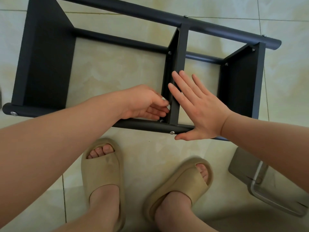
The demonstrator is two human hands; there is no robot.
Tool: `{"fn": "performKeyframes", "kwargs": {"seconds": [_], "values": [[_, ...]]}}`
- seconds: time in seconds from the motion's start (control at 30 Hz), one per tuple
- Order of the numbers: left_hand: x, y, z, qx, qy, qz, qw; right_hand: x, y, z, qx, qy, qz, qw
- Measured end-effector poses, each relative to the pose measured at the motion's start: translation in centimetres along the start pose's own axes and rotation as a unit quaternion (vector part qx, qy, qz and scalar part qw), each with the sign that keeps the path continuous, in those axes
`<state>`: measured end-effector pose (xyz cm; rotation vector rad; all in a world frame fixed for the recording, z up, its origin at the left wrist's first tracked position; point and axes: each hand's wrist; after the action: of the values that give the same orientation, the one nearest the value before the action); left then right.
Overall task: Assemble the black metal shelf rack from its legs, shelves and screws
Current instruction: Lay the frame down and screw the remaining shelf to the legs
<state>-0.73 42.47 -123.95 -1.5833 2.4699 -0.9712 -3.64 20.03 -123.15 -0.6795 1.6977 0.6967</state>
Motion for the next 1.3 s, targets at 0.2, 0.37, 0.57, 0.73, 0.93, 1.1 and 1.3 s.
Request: {"fn": "performKeyframes", "kwargs": {"seconds": [0.2, 0.37, 0.57, 0.73, 0.93, 1.1, 1.3], "values": [[-0.15, -0.17, -0.2, -0.018, 0.001, 0.024, 1.0, -0.08, 0.1, 0.05, 0.004, 0.008, 0.003, 1.0], [-0.4, -0.07, -0.33, -0.006, 0.004, 0.065, 0.998, -0.14, 0.12, 0.07, 0.003, 0.008, 0.004, 1.0], [-0.73, 0.11, -0.44, 0.002, 0.015, 0.094, 0.995, -0.18, 0.11, 0.07, 0.006, 0.013, 0.005, 1.0], [-0.67, 0.4, -0.52, 0.007, 0.023, 0.12, 0.993, -0.12, 0.11, 0.06, 0.004, 0.01, 0.005, 1.0], [-0.51, 0.56, -0.65, 0.009, 0.037, 0.145, 0.989, -0.11, 0.14, 0.08, 0.006, 0.014, 0.006, 1.0], [-0.33, 0.5, -0.85, 0.023, 0.033, 0.226, 0.973, -0.08, 0.15, 0.1, 0.005, 0.01, 0.008, 1.0], [-0.48, 0.52, -0.89, 0.022, 0.027, 0.254, 0.967, -0.01, 0.1, 0.1, 0.003, 0.005, 0.011, 1.0]]}}
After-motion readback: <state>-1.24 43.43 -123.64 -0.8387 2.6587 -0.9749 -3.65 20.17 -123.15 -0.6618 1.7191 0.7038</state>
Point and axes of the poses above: each hand's wrist, its own z-axis towards the middle knuckle, its own x-axis out of the palm, y = z × x, and after that the axes turned 3 degrees about z, right-handed
